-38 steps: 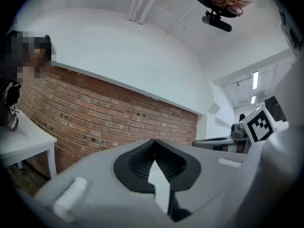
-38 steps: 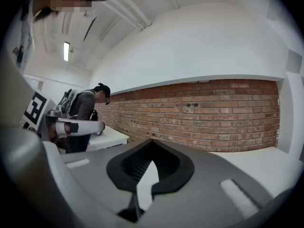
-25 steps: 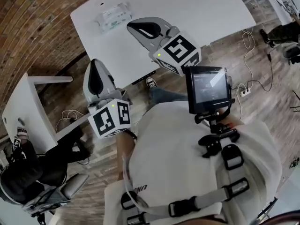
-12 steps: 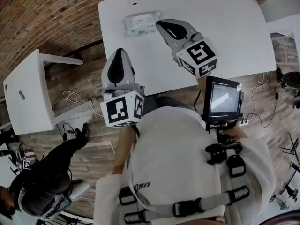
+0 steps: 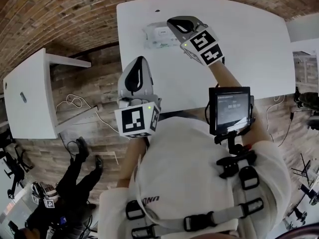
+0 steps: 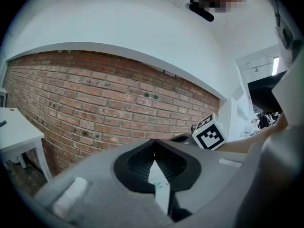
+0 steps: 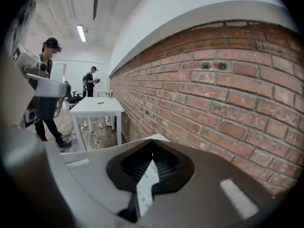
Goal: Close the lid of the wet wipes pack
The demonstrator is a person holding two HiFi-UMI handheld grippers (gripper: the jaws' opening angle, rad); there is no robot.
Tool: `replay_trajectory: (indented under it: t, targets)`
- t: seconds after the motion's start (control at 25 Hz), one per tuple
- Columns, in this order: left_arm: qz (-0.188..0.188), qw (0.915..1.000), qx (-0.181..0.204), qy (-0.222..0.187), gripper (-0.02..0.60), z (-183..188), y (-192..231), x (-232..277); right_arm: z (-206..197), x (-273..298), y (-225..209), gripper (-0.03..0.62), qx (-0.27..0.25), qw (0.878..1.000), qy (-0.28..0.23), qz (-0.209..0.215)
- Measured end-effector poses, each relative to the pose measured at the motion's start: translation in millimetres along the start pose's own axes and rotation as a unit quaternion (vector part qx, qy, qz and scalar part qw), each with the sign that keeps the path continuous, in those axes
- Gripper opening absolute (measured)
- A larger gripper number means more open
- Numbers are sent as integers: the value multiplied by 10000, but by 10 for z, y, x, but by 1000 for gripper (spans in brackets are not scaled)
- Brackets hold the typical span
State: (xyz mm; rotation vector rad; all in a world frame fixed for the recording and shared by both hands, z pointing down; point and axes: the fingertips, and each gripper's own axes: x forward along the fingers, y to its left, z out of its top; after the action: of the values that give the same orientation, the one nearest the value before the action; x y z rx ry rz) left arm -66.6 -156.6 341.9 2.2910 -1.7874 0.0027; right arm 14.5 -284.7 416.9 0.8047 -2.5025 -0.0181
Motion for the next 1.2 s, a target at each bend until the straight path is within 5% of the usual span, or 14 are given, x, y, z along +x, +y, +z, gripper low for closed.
replay_trajectory:
  t: [0.28,0.6,1.2]
  targets:
    - [39,9999,-93,122,3,-127,212,9,-348,521,70,6,-1019,9894,1021,183]
    - [61,9998,-110,160,3,-137,185,-13,-607,602,65,6,-1779,9708,1604,160]
    - [79,9995,-190,238,3,-181,197,-35,-969,547,227,6,-1687,9674,1871,263]
